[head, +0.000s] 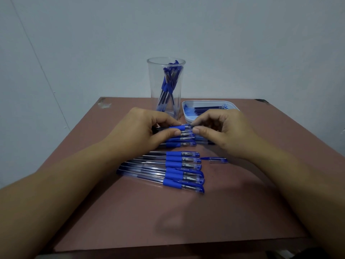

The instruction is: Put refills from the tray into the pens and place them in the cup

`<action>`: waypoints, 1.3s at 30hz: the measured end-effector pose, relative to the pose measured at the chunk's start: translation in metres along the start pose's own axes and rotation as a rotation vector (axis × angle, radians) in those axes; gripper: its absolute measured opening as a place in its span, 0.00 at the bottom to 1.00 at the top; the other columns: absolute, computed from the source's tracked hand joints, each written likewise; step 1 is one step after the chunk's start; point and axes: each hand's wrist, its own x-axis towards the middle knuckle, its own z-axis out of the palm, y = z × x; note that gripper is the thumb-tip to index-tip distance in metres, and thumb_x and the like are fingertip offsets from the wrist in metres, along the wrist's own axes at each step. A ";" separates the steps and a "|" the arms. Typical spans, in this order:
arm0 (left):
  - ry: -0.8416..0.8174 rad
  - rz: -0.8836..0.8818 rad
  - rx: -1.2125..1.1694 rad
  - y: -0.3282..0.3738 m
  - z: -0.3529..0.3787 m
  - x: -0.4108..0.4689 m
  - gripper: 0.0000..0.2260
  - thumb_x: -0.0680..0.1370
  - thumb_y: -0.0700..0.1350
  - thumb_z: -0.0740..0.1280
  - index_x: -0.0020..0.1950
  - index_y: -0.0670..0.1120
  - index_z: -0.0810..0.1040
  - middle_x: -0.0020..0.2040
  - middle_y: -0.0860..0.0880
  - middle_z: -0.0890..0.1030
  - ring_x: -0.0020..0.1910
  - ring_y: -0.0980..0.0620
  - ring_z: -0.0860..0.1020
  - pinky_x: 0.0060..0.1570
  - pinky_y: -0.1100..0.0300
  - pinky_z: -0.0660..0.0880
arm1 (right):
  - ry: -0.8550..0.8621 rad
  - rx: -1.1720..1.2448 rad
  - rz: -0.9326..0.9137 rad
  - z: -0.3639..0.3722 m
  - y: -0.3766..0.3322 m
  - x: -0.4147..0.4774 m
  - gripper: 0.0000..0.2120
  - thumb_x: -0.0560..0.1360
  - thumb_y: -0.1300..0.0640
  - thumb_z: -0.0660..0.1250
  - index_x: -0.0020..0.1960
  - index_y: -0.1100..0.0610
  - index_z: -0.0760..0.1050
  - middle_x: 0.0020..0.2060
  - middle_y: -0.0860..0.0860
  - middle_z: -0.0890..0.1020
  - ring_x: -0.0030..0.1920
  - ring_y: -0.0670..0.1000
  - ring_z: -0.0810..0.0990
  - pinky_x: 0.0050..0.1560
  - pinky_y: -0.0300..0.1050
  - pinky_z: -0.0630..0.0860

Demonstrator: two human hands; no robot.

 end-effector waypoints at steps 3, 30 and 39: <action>0.013 -0.019 0.001 -0.001 -0.001 0.001 0.16 0.72 0.60 0.65 0.55 0.56 0.83 0.37 0.69 0.77 0.40 0.64 0.79 0.37 0.73 0.73 | 0.003 0.021 0.008 -0.002 -0.002 -0.001 0.12 0.72 0.61 0.74 0.43 0.43 0.78 0.36 0.45 0.82 0.36 0.42 0.77 0.39 0.34 0.75; -0.035 -0.047 0.009 -0.007 -0.001 0.001 0.17 0.70 0.61 0.66 0.55 0.58 0.83 0.41 0.62 0.81 0.41 0.64 0.79 0.38 0.73 0.73 | -0.141 -0.073 0.068 -0.021 -0.002 -0.005 0.11 0.71 0.60 0.75 0.45 0.46 0.77 0.37 0.42 0.81 0.35 0.40 0.76 0.38 0.36 0.75; -0.023 -0.021 -0.027 -0.005 0.001 -0.001 0.15 0.70 0.60 0.68 0.54 0.57 0.83 0.40 0.64 0.81 0.41 0.64 0.80 0.40 0.71 0.74 | -0.030 -0.021 0.013 0.000 -0.002 0.001 0.10 0.70 0.58 0.76 0.40 0.44 0.78 0.34 0.47 0.81 0.32 0.42 0.75 0.35 0.34 0.73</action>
